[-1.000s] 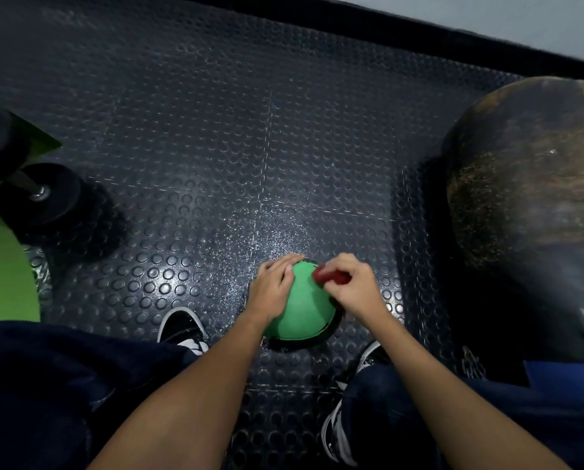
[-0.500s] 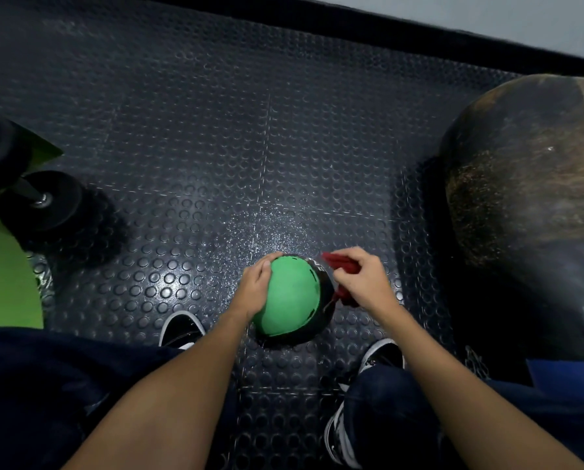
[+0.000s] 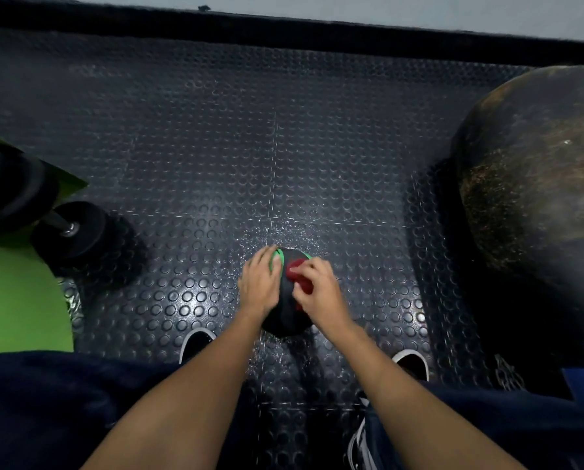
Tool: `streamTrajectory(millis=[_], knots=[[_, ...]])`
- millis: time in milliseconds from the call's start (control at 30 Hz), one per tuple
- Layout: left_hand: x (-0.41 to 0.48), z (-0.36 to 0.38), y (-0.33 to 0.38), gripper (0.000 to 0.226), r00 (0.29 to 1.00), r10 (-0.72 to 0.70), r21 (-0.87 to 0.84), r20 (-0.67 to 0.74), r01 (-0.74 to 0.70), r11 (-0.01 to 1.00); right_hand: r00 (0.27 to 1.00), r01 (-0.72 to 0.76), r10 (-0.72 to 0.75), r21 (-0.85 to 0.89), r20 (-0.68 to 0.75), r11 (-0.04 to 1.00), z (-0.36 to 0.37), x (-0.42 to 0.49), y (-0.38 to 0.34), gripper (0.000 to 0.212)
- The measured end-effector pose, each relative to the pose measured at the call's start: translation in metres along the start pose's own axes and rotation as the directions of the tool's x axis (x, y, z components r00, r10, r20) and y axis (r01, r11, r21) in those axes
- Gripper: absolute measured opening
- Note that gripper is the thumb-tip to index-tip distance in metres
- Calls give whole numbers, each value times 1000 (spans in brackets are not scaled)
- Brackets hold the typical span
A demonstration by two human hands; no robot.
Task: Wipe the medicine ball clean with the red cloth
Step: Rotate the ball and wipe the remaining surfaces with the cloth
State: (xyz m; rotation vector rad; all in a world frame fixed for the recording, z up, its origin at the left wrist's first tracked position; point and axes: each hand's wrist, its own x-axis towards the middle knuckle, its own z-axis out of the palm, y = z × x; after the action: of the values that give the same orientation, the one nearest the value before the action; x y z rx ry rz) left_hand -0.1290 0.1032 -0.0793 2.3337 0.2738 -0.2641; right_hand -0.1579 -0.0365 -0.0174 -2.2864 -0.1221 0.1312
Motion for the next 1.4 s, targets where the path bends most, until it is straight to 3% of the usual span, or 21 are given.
streamTrajectory(millis=[67, 200, 267, 400, 467, 533, 633, 700, 767, 833, 900, 1033, 1133, 1200, 1267, 1333, 1400], knots=[[2, -7, -4, 59, 998, -64, -75, -14, 62, 995, 993, 102, -101, -1, 57, 995, 1, -15, 14, 26], [5, -14, -2, 53, 988, -156, -167, -5, 153, 974, 977, -153, 177, 182, -119, 971, -8, -12, 34, 28], [7, -12, 2, 49, 988, -157, -235, 10, 155, 959, 976, -92, 129, 202, -175, 975, -16, 13, 22, 25], [8, -11, 6, 44, 987, -163, -252, 17, 162, 954, 999, 11, -9, 47, -35, 999, -18, 65, 5, 29], [7, -12, 9, 43, 985, -170, -237, 15, 169, 957, 989, -98, 108, -98, 102, 990, -6, 71, 13, 33], [7, -9, 12, 44, 985, -172, -184, 17, 172, 968, 973, -198, 217, -189, 82, 962, 4, 65, 18, 32], [16, -7, 10, 45, 986, -164, -141, 36, 167, 976, 1000, -6, 9, -187, 15, 982, 8, 43, 9, 26], [22, -9, 4, 44, 986, -151, -174, 65, 161, 971, 974, 182, -165, -103, 157, 978, -3, 25, 6, 26], [23, -12, -2, 45, 989, -129, -232, 69, 142, 962, 916, 265, -257, 17, 308, 964, -22, 14, 8, 23], [19, -14, -7, 49, 991, -121, -275, 52, 130, 953, 941, 191, -214, 111, 261, 975, -37, 22, 8, 21], [15, -14, -7, 50, 991, -120, -287, 51, 129, 949, 991, 66, -80, 126, 109, 990, -40, 43, 10, 25], [8, -9, 1, 54, 995, -93, -229, 46, 101, 968, 989, -105, 109, -44, 100, 994, -11, 69, 13, 24], [11, -8, 5, 54, 992, -107, -190, 62, 117, 975, 999, 16, -12, -110, 37, 994, 7, 47, 7, 17], [14, -11, 3, 42, 991, -105, -209, 88, 121, 970, 984, 160, -149, -113, 99, 981, 5, 21, 7, 18], [13, -14, -2, 44, 990, -84, -199, 112, 105, 974, 956, 215, -200, -45, 214, 976, -6, 0, 10, 18], [6, -15, -5, 55, 987, -82, -154, 141, 104, 983, 942, 163, -175, 65, 285, 984, -20, -6, 14, 14], [-10, -14, -5, 62, 990, -71, -139, 120, 87, 986, 976, 27, -60, 159, 208, 987, -34, -2, 14, 12]])
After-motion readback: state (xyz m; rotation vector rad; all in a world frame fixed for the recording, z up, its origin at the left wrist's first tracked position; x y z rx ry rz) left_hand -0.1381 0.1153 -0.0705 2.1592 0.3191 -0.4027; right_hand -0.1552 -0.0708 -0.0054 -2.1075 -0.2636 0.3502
